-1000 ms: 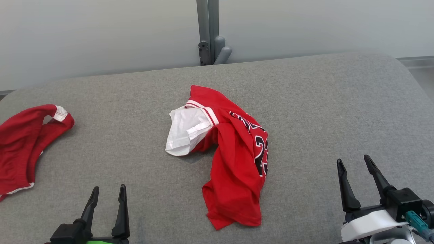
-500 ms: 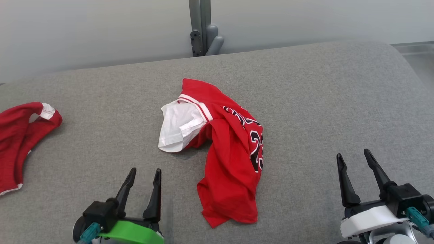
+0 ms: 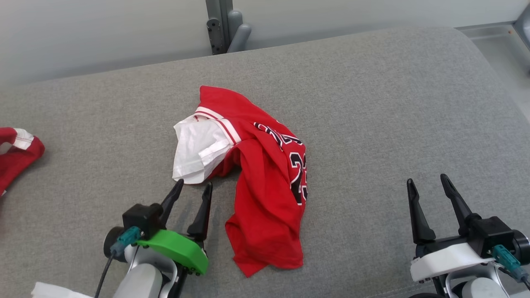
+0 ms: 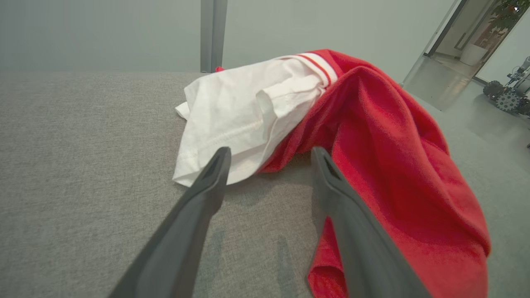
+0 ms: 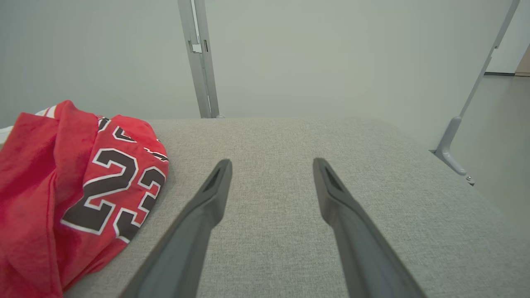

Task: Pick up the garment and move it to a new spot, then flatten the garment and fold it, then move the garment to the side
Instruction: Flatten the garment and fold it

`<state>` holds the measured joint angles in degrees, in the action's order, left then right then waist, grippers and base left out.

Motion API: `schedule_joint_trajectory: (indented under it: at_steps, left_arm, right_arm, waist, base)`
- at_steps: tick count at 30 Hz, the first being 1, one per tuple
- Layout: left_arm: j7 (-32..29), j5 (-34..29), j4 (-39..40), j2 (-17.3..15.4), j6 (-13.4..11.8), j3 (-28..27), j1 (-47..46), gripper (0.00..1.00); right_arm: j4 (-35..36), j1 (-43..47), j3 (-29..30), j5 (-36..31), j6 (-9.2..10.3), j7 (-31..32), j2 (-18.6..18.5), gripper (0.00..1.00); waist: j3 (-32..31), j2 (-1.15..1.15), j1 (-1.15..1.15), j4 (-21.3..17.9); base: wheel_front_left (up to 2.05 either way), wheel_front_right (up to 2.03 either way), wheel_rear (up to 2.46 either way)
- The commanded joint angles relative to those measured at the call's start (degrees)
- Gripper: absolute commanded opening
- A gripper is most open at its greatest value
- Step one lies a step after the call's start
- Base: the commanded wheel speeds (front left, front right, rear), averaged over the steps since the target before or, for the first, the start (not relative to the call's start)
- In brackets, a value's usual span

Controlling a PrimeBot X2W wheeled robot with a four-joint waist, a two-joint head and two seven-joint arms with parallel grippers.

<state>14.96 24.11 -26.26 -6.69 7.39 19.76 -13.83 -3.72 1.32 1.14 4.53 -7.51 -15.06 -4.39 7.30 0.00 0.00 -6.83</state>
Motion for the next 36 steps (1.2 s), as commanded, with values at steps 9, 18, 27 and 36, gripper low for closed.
schedule_joint_trajectory:
  at_steps: [9,18,27,36]
  left_arm:
    - [0.14,0.88,-9.78,-1.02,0.16,1.75,-8.56,1.0]
    - [0.27,3.26,-11.78,-2.47,0.16,4.8,-12.56,0.0]
    - [0.25,0.4,-2.79,-4.56,-1.19,-2.08,-13.66,0.0]
    - [0.26,-5.59,7.96,-5.1,-2.34,-10.1,-16.0,0.0]
  right_arm:
    - [-0.34,-1.33,0.26,0.49,0.04,-0.18,0.51,1.0]
    - [-0.49,-1.49,0.35,0.77,0.04,-0.18,0.85,1.0]
    - [-0.35,-0.81,0.69,0.66,0.04,-0.18,0.63,1.0]
    - [-0.77,-1.01,0.32,0.53,0.04,-0.18,0.44,1.0]
  waist:
    - [1.48,0.0,0.0,-2.11]
    - [1.68,0.0,0.0,-2.52]
    - [1.04,0.0,0.0,-2.33]
    - [0.19,0.0,0.0,-1.99]
  base:
    - [0.0,0.0,0.0]
    - [0.0,0.0,0.0]
    - [0.0,0.0,0.0]
    - [0.0,0.0,0.0]
